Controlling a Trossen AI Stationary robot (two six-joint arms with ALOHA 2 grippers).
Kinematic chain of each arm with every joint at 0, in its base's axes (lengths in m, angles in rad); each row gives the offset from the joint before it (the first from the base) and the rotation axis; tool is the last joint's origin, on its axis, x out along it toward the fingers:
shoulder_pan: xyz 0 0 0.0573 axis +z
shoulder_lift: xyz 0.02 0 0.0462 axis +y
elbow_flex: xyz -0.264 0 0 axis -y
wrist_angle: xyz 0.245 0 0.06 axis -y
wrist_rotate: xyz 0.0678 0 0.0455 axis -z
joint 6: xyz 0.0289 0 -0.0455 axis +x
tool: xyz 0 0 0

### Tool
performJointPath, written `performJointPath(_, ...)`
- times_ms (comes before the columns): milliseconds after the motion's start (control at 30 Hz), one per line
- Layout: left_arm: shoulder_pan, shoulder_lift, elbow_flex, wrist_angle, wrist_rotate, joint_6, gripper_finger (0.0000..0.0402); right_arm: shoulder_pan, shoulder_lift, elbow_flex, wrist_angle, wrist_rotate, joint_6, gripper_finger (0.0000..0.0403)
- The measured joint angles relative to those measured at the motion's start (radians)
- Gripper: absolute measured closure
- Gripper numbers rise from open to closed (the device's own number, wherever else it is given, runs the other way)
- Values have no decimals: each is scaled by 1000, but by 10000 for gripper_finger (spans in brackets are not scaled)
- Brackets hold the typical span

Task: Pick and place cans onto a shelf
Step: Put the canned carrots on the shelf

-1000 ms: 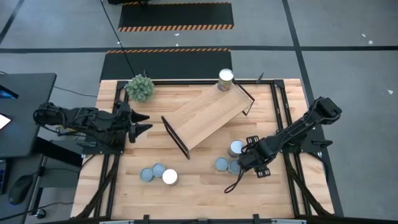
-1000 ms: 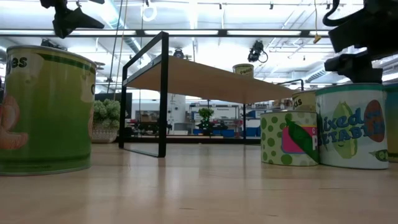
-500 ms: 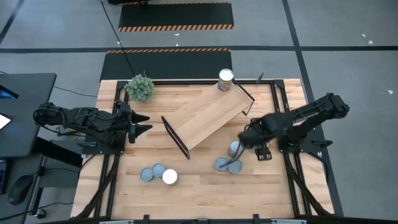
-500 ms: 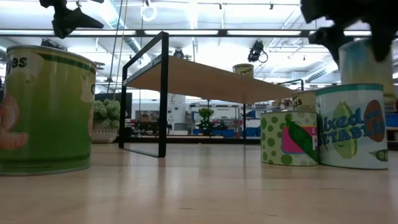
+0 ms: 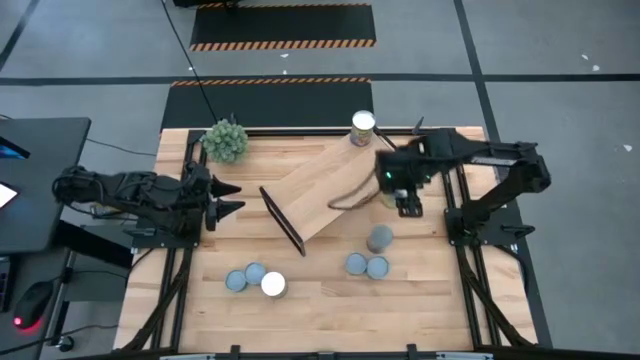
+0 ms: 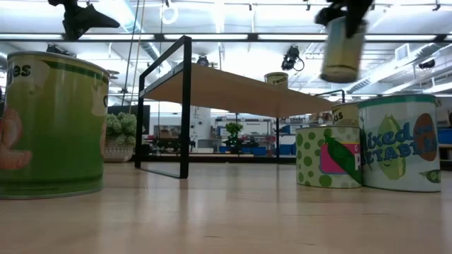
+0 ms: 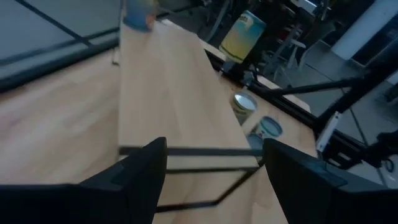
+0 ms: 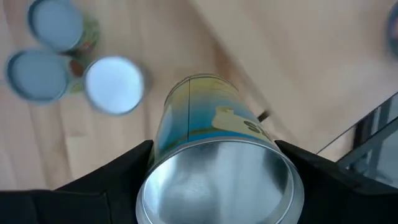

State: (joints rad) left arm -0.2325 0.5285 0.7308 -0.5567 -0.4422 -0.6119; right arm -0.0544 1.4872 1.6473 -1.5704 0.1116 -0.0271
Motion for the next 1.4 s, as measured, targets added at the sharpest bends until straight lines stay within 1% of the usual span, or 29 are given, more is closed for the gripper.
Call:
performJointPath(133,60,0,30,-9,-1,47,132,-97,58,81,0,19,-130,87)
performJointPath(333,126,0,73,-56,2,71,132,-200,116,138,-2,23,-271,87)
performJointPath(433,144,0,82,-56,2,107,132,-244,128,149,-6,26,-326,87)
performJointPath(533,159,2,82,-57,2,134,132,-285,135,150,1,33,-335,87)
performJointPath(733,170,10,82,-62,-7,204,132,-324,133,148,0,22,-385,87)
performJointPath(833,170,15,82,-60,-29,231,132,-339,132,148,25,19,-418,86)
performJointPath(1000,170,22,82,-61,-35,237,132,-363,132,128,67,18,-448,86)
performJointPath(1400,170,21,82,-61,-35,242,132,-368,130,63,66,0,-444,77)
